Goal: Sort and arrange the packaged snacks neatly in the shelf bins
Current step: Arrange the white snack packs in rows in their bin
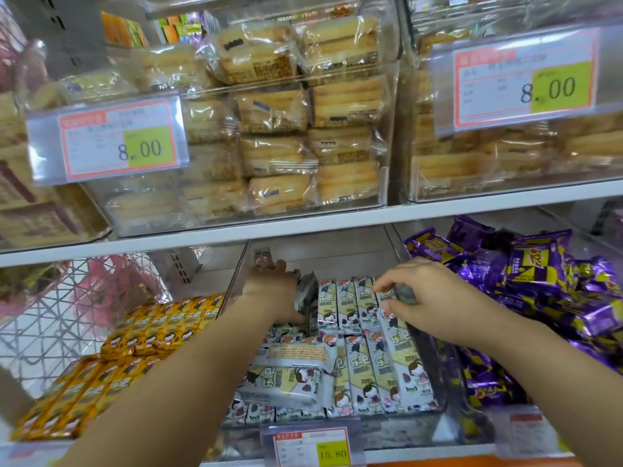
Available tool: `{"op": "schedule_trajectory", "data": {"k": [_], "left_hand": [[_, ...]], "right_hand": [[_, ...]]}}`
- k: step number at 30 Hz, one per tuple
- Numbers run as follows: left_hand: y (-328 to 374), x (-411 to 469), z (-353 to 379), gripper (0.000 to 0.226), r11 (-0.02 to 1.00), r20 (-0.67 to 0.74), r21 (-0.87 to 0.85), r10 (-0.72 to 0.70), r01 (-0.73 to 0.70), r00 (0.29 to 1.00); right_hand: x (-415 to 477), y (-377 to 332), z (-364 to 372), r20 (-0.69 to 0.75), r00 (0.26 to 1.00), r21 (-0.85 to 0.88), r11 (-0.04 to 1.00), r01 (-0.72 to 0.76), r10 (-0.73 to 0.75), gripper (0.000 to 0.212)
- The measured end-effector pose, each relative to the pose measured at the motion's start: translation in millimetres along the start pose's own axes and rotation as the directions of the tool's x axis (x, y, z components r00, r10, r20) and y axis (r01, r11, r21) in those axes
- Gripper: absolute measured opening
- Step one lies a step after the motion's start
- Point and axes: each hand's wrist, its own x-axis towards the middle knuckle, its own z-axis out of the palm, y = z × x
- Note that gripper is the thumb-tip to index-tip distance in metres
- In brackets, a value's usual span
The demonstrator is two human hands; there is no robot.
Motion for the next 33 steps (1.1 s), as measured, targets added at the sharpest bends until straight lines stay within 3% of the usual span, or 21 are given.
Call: {"op": "schedule_trajectory", "data": {"k": [4, 6, 11, 16, 19, 24, 27, 29, 31, 33], "left_hand": [[10.8, 3.9, 8.0, 0.084, 0.997, -0.018, 0.073, -0.034, 0.035, 0.999], [11.5, 4.3, 10.5, 0.080, 0.998, 0.005, 0.024, -0.062, 0.062, 0.998], [-3.5, 5.7, -8.6, 0.044, 0.930, 0.079, -0.350, -0.089, 0.111, 0.993], [-19.5, -26.2, -43.2, 0.029, 0.759, -0.033, -0.644, -0.153, 0.096, 0.988], [-16.2, -58.9, -54.7, 0.035, 0.722, -0.086, -0.691, -0.039, -0.032, 0.996], [4.3, -90.2, -63.3, 0.027, 0.492, -0.090, -0.858, 0.138, -0.147, 0.986], [11.0, -92.9, -62.2, 0.057, 0.482, -0.088, -0.862, 0.161, -0.156, 0.983], [11.8, -94.1, -61.1, 0.068, 0.468, -0.072, -0.871, 0.178, -0.149, 0.981], [8.3, -95.9, -59.5, 0.057, 0.405, -0.057, -0.904, 0.208, -0.139, 0.976], [1.3, -97.3, -55.7, 0.034, 0.320, -0.062, -0.941, 0.157, -0.110, 0.986]], "right_hand": [[-1.6, 0.9, -0.5, 0.004, 1.000, 0.011, 1.000, -0.004, 0.004, 0.026], [-2.8, 1.3, 0.1, 0.008, 1.000, 0.016, 1.000, 0.002, -0.002, 0.026], [-1.7, 1.7, -1.3, 0.005, 1.000, 0.015, 1.000, 0.009, -0.009, 0.026], [1.7, -6.3, -2.0, -0.061, 0.998, 0.015, 0.999, 0.031, -0.030, 0.027], [3.2, -14.4, 0.1, -0.106, 0.994, 0.096, 0.995, 0.027, -0.017, 0.040], [2.2, -27.6, 2.6, -0.073, 0.996, 0.260, 0.965, -0.037, 0.058, 0.064], [2.4, -30.3, 2.9, -0.068, 0.991, 0.487, 0.871, -0.066, 0.113, 0.053], [5.7, -30.5, 2.0, -0.089, 0.990, 0.609, 0.792, -0.036, 0.113, 0.032], [7.8, -29.1, -1.4, -0.112, 0.986, 0.687, 0.726, -0.015, 0.126, 0.024], [6.5, -28.2, -5.5, -0.132, 0.978, 0.661, 0.749, -0.036, 0.164, 0.021]]}}
